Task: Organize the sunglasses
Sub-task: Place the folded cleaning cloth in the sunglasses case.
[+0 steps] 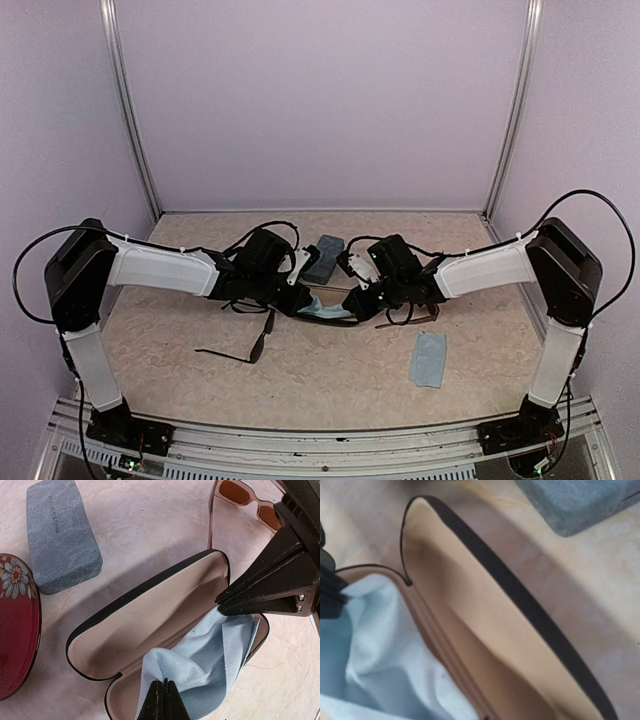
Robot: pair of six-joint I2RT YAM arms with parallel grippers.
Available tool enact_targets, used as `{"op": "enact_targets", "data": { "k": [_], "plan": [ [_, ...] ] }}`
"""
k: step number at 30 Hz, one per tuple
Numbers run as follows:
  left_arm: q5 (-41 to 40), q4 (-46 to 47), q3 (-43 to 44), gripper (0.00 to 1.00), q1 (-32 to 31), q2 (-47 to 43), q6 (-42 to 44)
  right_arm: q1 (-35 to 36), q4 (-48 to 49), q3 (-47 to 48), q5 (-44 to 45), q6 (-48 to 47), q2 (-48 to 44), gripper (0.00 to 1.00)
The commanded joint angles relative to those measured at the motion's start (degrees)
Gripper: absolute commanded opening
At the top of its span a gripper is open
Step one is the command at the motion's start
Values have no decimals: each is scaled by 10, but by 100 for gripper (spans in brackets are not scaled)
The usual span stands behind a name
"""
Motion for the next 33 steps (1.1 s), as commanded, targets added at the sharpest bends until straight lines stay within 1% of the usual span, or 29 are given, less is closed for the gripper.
{"op": "enact_targets", "data": {
  "k": [1,23,31,33],
  "plan": [
    [5,5,9,0,-2,12,-7,-7,0,12,-8,-16,14,0],
    [-10,-39,50,0,3,39,-7,-12,3,13,-22,-45,13,0],
    [-7,-50,47,0,3,47,-8,-12,6,8,-33,-42,17,0],
    [-13,-52,47,2,3,46,-9,-12,4,9,-33,-40,17,0]
  ]
}}
